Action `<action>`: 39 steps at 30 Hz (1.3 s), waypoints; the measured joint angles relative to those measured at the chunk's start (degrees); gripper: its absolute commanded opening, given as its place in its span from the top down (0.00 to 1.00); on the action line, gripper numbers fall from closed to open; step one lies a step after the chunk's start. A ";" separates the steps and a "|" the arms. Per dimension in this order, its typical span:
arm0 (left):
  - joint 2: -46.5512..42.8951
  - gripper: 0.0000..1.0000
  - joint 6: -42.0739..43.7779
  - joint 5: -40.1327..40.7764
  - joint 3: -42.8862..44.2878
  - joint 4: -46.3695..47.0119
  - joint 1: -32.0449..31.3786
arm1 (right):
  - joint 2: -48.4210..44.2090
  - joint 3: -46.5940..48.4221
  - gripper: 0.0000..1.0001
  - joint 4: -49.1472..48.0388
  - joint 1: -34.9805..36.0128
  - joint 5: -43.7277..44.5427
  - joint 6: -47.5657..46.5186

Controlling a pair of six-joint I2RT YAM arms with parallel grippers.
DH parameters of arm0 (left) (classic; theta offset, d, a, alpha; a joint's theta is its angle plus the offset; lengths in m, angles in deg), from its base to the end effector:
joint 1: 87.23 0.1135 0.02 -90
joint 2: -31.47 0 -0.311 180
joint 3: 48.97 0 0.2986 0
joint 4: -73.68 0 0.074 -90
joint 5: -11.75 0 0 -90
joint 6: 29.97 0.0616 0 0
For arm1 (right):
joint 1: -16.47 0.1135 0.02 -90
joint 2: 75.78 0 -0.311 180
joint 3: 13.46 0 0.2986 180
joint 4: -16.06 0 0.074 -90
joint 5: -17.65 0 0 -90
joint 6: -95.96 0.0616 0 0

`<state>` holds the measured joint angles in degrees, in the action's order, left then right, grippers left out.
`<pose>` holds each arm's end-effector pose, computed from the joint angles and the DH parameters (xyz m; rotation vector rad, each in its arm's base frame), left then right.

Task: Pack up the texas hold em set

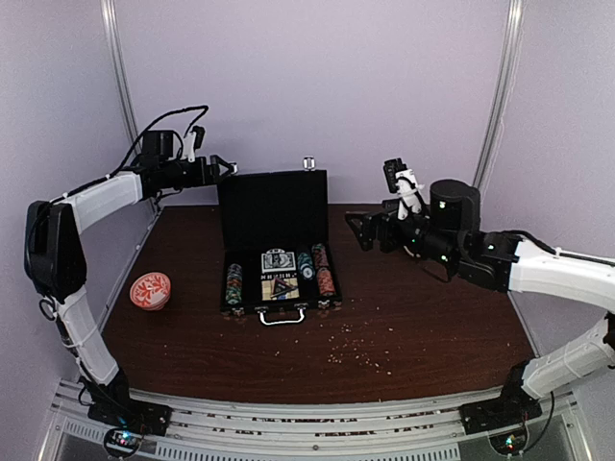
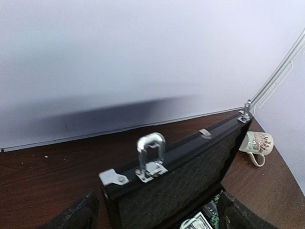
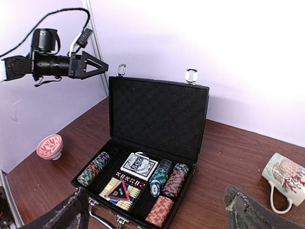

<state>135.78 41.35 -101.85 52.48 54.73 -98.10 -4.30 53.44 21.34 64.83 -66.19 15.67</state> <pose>0.5023 -0.1216 0.3515 0.1439 1.9856 -0.7385 0.2389 0.2588 0.3614 -0.5144 1.7109 0.6447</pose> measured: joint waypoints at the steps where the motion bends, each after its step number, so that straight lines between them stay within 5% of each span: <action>1: 1.84 0.12 -0.02 -0.17 1.55 0.15 0.50 | -1.99 -1.51 0.00 0.07 0.02 -0.20 0.79; 9: 13.53 0.16 -1.03 -6.75 11.85 0.63 1.88 | -17.42 -9.25 0.00 0.74 -0.04 -1.22 3.78; 18: 10.32 0.16 -1.05 -21.05 0.00 8.41 2.75 | -21.05 -12.61 0.00 2.58 -0.09 -2.75 3.45; 24: -5.84 0.16 0.68 -28.55 -17.46 9.31 2.36 | -21.75 -14.88 0.00 2.89 -0.13 -3.32 2.40; 31: -35.85 0.16 0.74 -35.08 -38.01 7.89 0.90 | -22.53 -17.09 0.01 3.32 -0.11 -3.65 2.23; 35: -50.34 0.32 -0.39 -29.07 -41.88 3.58 0.68 | -20.35 -17.81 0.04 2.91 -0.11 -3.65 2.80; 39: -54.21 0.37 -3.21 -19.17 -42.16 3.08 -1.66 | -14.45 -19.39 0.14 1.51 -0.11 -3.80 6.27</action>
<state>81.57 38.14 -121.02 10.32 57.82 -99.76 -18.75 34.05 22.85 64.72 -70.00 21.94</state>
